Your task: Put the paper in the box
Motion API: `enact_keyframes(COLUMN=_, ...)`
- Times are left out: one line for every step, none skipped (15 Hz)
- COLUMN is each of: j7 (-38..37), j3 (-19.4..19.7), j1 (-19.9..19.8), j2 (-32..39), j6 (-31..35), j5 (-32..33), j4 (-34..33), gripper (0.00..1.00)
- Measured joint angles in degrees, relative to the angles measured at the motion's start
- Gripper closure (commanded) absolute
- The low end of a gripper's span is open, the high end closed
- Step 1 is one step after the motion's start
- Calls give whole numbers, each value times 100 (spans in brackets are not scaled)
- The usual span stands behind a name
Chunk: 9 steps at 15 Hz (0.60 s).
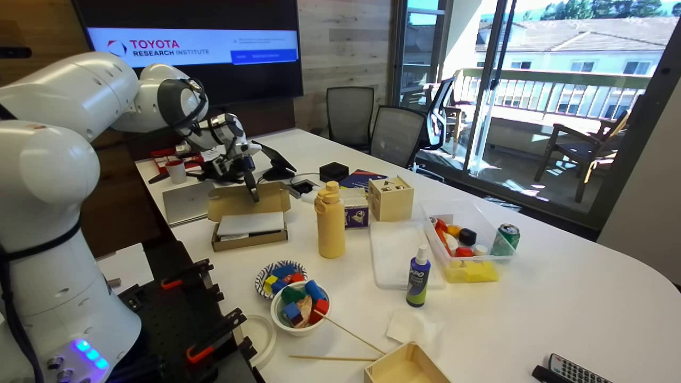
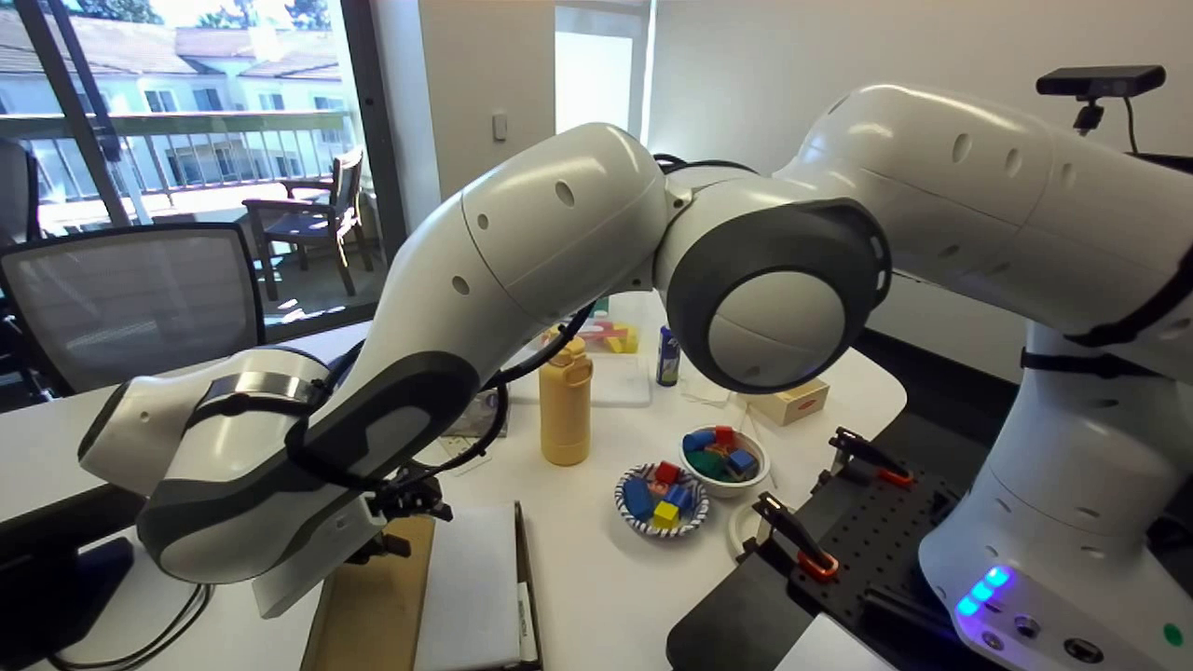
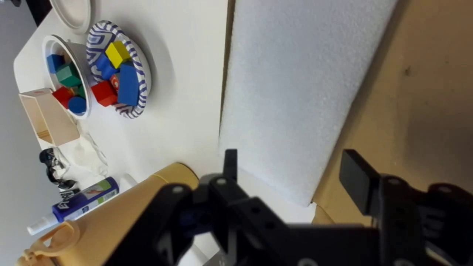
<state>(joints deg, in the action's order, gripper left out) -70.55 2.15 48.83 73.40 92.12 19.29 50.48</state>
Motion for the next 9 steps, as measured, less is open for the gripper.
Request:
enact_keyframes(j7=1, j3=0, j1=-4, j2=0, j6=139, j5=0, j4=16, gripper=0)
enact_keyframes(j7=1, j3=0, j1=-13, j2=-1, j6=330, j5=0, j4=40, gripper=0)
enact_keyframes(j7=-13, j3=8, j1=-26, j2=-2, j6=577, j5=0, j4=74, gripper=0)
enact_keyframes(j7=-72, j3=29, j1=-44, j2=-5, j6=923, j5=0, j4=130, gripper=0)
enact_keyframes(j7=-124, j3=60, j1=-72, j2=-5, j6=1314, j5=0, j4=205, gripper=0)
enact_keyframes(j7=-195, j3=72, j1=-124, j2=-6, j6=1726, j5=0, j4=306, gripper=0)
enact_keyframes(j7=-247, j3=75, j1=-189, j2=-7, j6=2103, j5=0, j4=421, gripper=0)
enact_keyframes(j7=-309, j3=76, j1=-253, j2=-10, j6=2428, j5=-1, j4=546, gripper=0)
enact_keyframes(j7=-352, j3=75, j1=-315, j2=-18, j6=2726, j5=-3, j4=688, gripper=0)
